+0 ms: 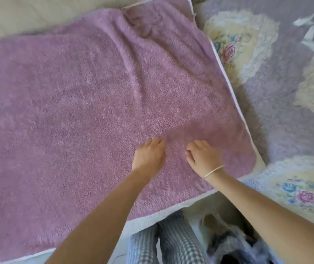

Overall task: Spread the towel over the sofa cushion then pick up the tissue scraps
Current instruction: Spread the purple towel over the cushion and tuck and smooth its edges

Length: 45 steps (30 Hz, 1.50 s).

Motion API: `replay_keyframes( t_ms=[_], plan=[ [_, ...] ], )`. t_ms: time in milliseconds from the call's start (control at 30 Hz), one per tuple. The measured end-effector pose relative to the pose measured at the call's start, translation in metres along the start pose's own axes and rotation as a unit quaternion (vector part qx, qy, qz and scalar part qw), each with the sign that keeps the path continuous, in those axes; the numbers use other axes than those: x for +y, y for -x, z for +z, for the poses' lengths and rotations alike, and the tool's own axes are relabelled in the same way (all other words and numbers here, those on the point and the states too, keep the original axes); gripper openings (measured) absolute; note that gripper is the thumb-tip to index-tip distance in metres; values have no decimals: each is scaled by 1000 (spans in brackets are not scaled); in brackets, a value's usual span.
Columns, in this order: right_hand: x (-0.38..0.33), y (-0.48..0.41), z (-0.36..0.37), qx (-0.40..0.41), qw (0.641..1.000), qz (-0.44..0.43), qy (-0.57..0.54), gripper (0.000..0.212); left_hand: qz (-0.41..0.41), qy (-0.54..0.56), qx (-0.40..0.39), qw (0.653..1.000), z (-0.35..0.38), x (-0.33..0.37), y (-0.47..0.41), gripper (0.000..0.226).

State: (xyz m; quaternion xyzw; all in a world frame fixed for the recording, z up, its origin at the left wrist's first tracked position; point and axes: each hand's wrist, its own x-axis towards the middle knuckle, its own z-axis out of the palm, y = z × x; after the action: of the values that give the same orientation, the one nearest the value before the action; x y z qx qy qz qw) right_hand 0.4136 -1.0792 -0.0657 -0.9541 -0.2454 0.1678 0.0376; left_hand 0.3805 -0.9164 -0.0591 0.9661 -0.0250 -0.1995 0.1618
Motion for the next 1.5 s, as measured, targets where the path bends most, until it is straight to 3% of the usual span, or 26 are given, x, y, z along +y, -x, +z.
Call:
replay_keyframes(
  t_ms=[100,433,633,767,867,967,1100,1267,1367,1500],
  plan=[
    [-3,-51,-20,2,999,26,-45,7,-45,-17,6,999,-23,-18,-38,27],
    [42,-227,-67,16,997,-6,-80,29,-131,12,34,991,-69,-23,-180,34],
    [89,-299,-71,35,992,68,-100,34,-129,33,34,990,-82,-10,-255,33],
    [111,-348,-77,103,979,109,-136,28,-172,-4,-16,985,-79,-5,-283,55],
    [123,-385,-87,96,965,172,-172,33,-184,-56,-16,981,-77,0,-296,74],
    [127,-412,-85,75,963,191,-176,39,-191,-61,-15,979,-75,-1,-310,79],
    [129,-417,-81,68,964,191,-171,42,-186,-61,5,981,-70,-5,-311,72],
    [143,-437,-75,60,929,211,-299,45,-146,-12,179,973,-70,9,-323,58],
    [154,-454,-71,43,899,254,-354,45,-140,38,100,984,-75,28,-340,61],
    [162,-468,-74,55,907,242,-341,35,-135,-15,93,986,-79,38,-363,35]
  ],
)
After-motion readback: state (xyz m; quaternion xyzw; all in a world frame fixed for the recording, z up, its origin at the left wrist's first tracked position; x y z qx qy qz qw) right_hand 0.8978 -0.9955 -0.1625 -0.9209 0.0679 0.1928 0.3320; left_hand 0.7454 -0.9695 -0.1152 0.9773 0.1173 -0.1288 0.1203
